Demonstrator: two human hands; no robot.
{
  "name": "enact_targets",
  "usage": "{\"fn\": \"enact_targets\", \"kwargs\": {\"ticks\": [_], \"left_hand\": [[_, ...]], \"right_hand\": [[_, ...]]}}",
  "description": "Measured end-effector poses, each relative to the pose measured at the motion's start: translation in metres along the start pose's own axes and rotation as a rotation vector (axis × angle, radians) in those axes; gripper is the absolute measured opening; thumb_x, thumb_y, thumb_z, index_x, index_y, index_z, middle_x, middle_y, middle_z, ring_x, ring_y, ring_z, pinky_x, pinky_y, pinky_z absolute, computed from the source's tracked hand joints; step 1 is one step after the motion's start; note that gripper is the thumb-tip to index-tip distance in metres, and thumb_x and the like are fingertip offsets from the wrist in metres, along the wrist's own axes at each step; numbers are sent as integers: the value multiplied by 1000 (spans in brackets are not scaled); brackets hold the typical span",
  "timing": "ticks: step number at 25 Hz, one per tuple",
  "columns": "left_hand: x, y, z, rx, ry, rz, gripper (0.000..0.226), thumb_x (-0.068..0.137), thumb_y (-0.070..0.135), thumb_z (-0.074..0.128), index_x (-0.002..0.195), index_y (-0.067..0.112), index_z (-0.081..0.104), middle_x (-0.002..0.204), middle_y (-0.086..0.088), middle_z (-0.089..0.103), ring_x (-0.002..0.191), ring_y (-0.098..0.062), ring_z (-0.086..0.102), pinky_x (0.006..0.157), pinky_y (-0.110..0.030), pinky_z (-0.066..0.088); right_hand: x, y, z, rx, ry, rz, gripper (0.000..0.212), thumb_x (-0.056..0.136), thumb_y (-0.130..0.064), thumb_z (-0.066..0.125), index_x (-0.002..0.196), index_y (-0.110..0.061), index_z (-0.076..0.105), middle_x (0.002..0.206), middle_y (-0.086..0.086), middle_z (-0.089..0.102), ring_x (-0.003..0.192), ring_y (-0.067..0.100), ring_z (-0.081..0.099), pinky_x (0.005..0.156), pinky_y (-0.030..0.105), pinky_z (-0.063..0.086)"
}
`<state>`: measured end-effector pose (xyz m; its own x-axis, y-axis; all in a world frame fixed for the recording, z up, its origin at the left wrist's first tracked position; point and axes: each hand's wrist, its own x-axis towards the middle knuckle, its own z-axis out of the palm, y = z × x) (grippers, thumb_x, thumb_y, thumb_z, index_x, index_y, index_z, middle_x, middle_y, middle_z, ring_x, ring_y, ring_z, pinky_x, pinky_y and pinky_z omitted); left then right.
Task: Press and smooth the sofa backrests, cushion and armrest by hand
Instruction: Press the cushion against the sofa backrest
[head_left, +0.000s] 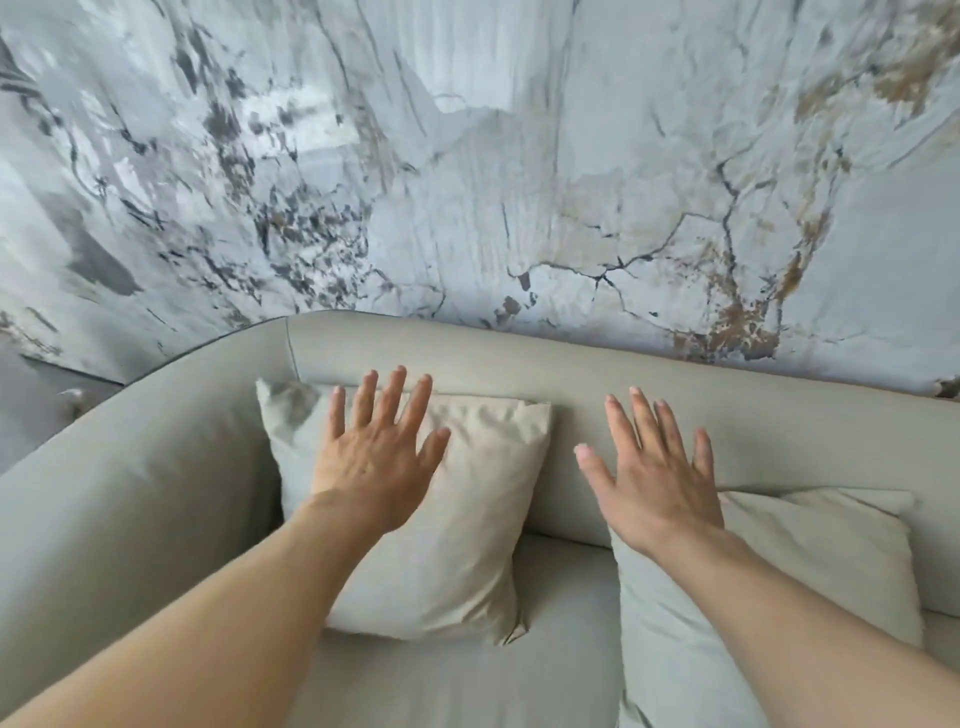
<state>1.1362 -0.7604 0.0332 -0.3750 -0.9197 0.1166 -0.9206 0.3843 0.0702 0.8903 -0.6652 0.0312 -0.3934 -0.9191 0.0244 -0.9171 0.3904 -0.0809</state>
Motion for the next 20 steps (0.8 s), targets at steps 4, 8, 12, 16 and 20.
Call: {"fn": "enact_targets", "kwargs": {"ticks": [4, 8, 12, 16, 20], "left_hand": [[10, -85, -2, 31, 0, -22, 71, 86, 59, -7, 151, 31, -11, 162, 3, -9, 147, -23, -13, 118, -49, -10], [35, -144, 11, 6, -16, 7, 74, 83, 61, -10, 150, 30, -12, 162, 2, -11, 147, -23, -15, 118, -47, -13], [70, -159, 35, -47, -21, 87, 81, 77, 65, -17, 150, 31, -11, 162, 3, -11, 147, -22, -16, 117, -46, -15], [98, -152, 63, -9, -46, 185, 77, 80, 64, -14, 150, 30, -13, 162, 2, -14, 147, -23, -18, 117, -46, -15], [130, -157, 90, 11, -31, 208, 74, 84, 66, -11, 149, 33, -16, 161, 4, -18, 145, -21, -22, 116, -47, -17]], "right_hand": [[18, -84, 9, -5, 11, -23, 72, 87, -67, 3, 151, -36, -7, 162, -9, -14, 147, 14, -14, 116, 48, -9], [38, -141, 22, -25, 4, 9, 72, 87, -68, 2, 150, -36, -10, 161, -10, -17, 147, 13, -16, 116, 47, -11], [60, -162, 40, -63, -9, 45, 71, 89, -66, 5, 151, -35, -8, 162, -9, -15, 147, 13, -15, 117, 47, -10], [80, -167, 65, -60, -33, 35, 73, 86, -66, 2, 151, -34, -8, 162, -8, -13, 148, 13, -14, 117, 47, -11], [114, -168, 91, -18, -1, 58, 72, 86, -66, 3, 151, -36, -10, 162, -11, -15, 147, 12, -18, 118, 48, -12]]}}
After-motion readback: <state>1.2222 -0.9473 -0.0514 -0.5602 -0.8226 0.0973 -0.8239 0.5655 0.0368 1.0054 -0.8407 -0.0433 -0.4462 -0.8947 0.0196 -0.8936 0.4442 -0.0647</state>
